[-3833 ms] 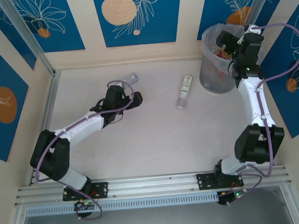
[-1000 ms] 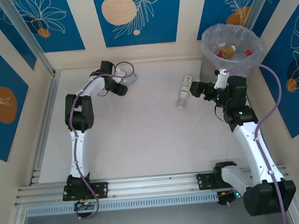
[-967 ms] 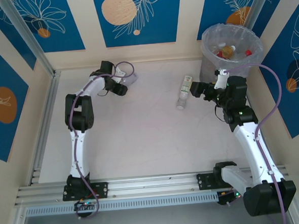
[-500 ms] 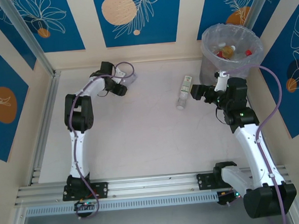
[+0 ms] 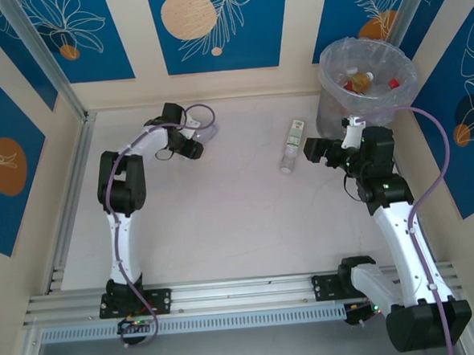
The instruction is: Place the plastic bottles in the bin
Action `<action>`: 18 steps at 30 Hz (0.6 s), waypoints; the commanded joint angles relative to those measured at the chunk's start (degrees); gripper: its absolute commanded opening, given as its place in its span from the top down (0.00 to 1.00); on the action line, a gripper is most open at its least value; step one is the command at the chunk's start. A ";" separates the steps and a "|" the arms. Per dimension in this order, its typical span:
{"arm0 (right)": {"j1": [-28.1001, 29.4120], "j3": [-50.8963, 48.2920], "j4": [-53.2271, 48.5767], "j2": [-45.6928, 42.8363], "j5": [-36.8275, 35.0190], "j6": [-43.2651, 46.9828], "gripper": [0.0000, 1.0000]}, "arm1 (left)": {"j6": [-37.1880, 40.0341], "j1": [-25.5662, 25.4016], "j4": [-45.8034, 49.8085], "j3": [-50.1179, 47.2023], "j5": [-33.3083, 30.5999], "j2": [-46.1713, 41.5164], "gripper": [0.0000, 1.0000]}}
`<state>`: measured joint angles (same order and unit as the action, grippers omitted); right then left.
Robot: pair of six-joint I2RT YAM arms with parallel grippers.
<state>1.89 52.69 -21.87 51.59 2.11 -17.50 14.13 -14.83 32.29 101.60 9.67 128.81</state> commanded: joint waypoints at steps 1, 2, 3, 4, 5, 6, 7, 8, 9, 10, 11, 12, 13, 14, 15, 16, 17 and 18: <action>0.32 -0.92 0.93 0.53 0.79 -0.82 0.00 | -1.70 -1.21 0.07 -1.71 -0.55 -3.54 0.46; 0.26 -1.00 0.95 0.67 0.83 -0.93 0.00 | -2.02 -1.33 0.13 -1.89 -0.40 -3.86 0.46; 0.37 -1.09 1.11 0.81 1.14 -1.27 0.00 | -2.34 -1.53 0.30 -2.15 -0.06 -4.30 0.46; 0.33 -1.22 1.30 0.91 1.38 -1.62 0.00 | -2.61 -1.89 0.27 -2.63 0.08 -4.87 0.46; 0.39 -1.42 1.47 1.11 1.89 -2.32 0.00 | -2.87 -2.33 0.04 -3.41 0.08 -5.63 0.46; 0.37 -1.70 1.87 1.29 2.60 -3.32 0.00 | -3.24 -2.90 -0.54 -4.58 -0.13 -6.53 0.46; 0.39 -2.07 2.31 1.73 3.29 -4.28 0.00 | -3.70 -3.47 -1.31 -5.80 -0.26 -7.48 0.46; 0.39 -2.40 2.81 2.12 4.16 -5.72 0.00 | -4.40 -4.08 -2.18 -7.34 -0.11 -8.57 0.46; 0.39 -2.89 3.31 2.71 4.97 -7.66 0.00 | -4.83 -4.80 -2.93 -8.78 0.08 -9.60 0.46; 0.48 -3.30 3.65 3.28 5.99 -9.09 0.00 | -5.30 -5.53 -3.71 -10.18 -0.02 -10.60 0.46; 0.55 -3.54 3.87 3.80 6.57 -9.97 0.00 | -5.75 -6.29 -4.29 -11.56 -0.41 -11.42 0.46; 0.71 -3.71 3.77 4.37 6.85 -11.18 0.00 | -6.32 -7.07 -4.93 -13.06 -0.83 -12.49 0.47; 0.83 -3.89 3.68 4.86 7.18 -11.89 0.00 | -6.86 -7.82 -5.55 -14.63 -0.99 -13.42 0.47; 0.95 -3.91 3.51 5.43 7.47 -12.50 0.00 | -7.52 -8.68 -6.81 -16.66 -1.15 -14.65 0.47; 1.22 -4.11 3.50 5.87 7.52 -13.31 0.00 | -8.27 -9.46 -8.08 -18.77 -1.34 -15.86 0.47; 1.43 -4.34 3.58 6.35 7.87 -14.19 0.00 | -8.96 -10.08 -9.07 -20.40 -1.33 -16.80 0.47; 1.62 -4.64 3.79 6.73 8.28 -15.05 0.00 | -9.63 -10.82 -9.96 -22.10 -1.23 -17.98 0.47; 2.00 -4.95 4.11 7.26 8.88 -15.80 0.00 | -10.22 -11.71 -10.59 -23.65 -1.53 -19.14 0.47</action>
<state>3.14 48.60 -18.94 58.30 8.01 -29.12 6.76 -25.06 24.95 80.93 8.67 113.08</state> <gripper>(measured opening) 0.999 0.541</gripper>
